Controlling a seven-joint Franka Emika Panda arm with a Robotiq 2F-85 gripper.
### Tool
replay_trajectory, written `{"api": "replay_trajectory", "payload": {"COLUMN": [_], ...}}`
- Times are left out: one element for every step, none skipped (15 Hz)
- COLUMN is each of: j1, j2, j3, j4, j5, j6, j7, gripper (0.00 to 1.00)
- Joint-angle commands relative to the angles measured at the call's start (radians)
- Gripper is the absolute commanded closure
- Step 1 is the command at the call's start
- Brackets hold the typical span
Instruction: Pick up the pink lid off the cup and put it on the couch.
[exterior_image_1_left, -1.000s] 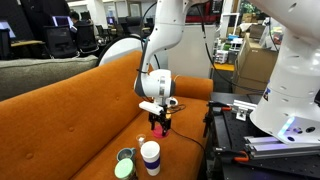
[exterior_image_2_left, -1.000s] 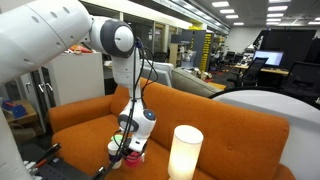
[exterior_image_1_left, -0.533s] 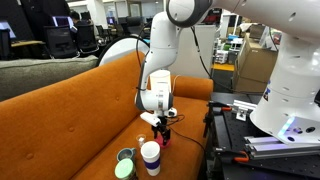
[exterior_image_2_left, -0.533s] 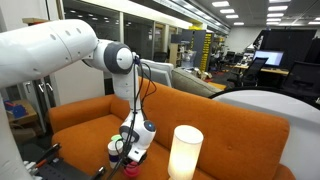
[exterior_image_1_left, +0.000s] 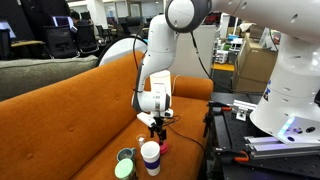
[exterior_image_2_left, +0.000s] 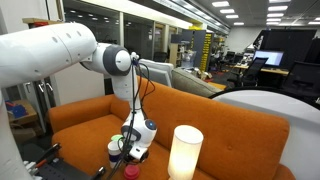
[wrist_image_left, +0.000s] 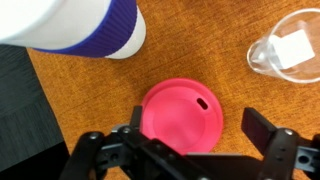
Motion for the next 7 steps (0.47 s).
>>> {"api": "replay_trajectory", "payload": {"j1": [-0.02, 0.015, 0.015, 0.015, 0.015, 0.014, 0.014], "j2": [-0.044, -0.005, -0.012, -0.018, -0.021, -0.022, -0.022], "j3": [0.01, -0.012, -0.012, -0.013, -0.013, -0.013, -0.013], "j4": [-0.024, 0.007, 0.005, 0.003, 0.001, 0.0, -0.001], "j5": [0.016, 0.016, 0.016, 0.016, 0.016, 0.016, 0.016], "j6": [-0.077, -0.044, -0.057, -0.063, -0.067, -0.07, -0.072], "j7": [-0.047, -0.01, -0.013, -0.014, -0.014, -0.015, -0.015], "gripper": [0.0, 0.0, 0.0, 0.0, 0.0, 0.0, 0.0]}}
